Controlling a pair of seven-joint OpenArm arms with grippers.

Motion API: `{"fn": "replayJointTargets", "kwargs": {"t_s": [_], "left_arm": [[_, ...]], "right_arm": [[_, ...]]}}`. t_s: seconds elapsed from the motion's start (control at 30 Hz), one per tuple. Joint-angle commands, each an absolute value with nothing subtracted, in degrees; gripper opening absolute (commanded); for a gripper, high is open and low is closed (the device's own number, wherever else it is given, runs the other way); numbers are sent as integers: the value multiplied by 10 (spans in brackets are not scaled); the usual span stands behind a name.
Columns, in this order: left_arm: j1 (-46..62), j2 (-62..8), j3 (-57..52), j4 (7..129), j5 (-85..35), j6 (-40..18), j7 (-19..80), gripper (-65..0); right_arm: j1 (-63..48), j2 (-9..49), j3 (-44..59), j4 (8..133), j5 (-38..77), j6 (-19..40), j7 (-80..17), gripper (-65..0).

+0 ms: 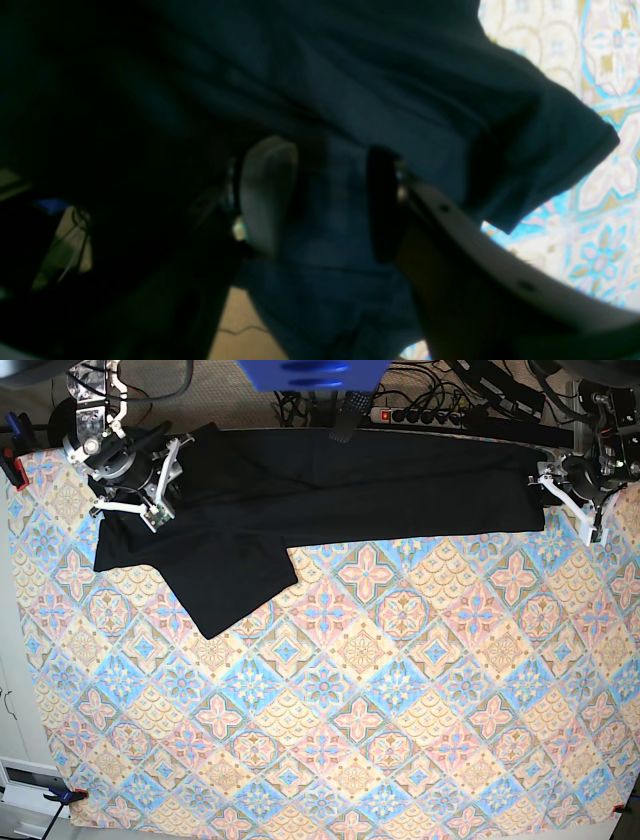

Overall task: Fold the T-shirt properly
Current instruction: 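Release the shirt and reposition both grippers over its ends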

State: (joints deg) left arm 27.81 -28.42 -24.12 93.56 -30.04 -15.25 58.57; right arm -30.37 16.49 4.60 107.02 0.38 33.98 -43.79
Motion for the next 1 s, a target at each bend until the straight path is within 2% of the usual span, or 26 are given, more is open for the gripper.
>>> {"fn": "replayJointTargets", "kwargs": {"t_s": [0.0,0.4,0.63,0.73,0.9,0.97], "left_arm": [[273,-294,-244,937,-300,-151,584,-260],[245,-290,-160,899,-298,-151,583,-265],[246,-260,-156,897,-298,-151,583,-269],[246,-252,-157,897,-299,-151,583,-345],[245,-242,-158,897,-302,-151,561,-570],[247,-237,-160,897,-299,-149,538,-626]], "right_arm": [[-305,170,51,1081,8,338,-430,-389],[-305,170,50,1090,8,338,-431,-390],[-305,171,53,1095,8,338,-431,-389],[-305,171,53,1095,8,338,-431,-389],[-305,171,53,1095,8,338,-431,-389],[-305,171,52,1095,8,338,-431,-389]]}}
